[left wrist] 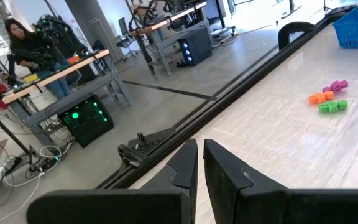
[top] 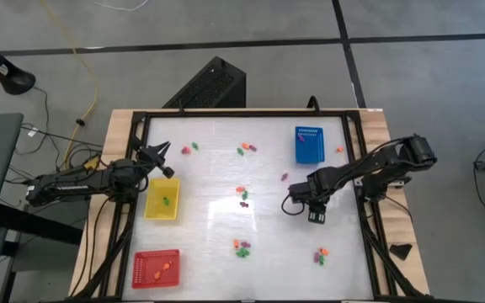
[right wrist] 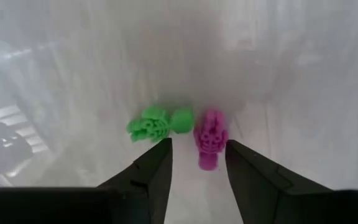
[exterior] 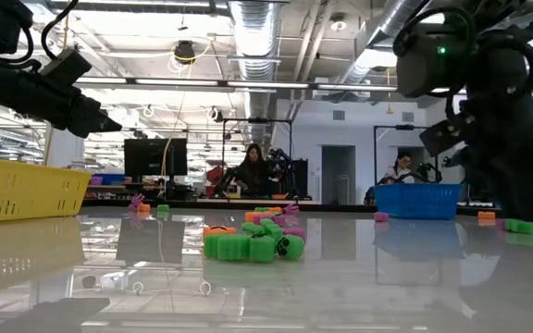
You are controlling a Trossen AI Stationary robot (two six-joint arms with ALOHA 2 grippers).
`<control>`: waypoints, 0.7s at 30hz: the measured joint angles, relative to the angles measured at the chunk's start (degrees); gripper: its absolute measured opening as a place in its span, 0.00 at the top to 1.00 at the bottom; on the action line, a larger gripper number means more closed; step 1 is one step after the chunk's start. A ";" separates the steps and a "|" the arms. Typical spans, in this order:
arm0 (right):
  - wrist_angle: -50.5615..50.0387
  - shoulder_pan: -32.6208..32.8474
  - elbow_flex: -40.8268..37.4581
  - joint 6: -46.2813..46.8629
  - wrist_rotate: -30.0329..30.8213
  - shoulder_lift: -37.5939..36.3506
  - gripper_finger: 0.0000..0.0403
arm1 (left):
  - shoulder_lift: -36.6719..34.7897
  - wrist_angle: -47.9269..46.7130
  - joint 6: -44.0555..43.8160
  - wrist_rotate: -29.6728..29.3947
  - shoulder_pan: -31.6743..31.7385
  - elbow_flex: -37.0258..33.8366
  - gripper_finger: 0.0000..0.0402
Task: Sort Halloween decoration
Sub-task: Put the purple skeleton toy into the blue bin
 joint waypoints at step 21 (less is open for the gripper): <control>-2.84 0.81 4.26 -7.23 3.15 4.94 0.86 | 0.04 0.00 -0.01 0.00 0.01 0.00 0.96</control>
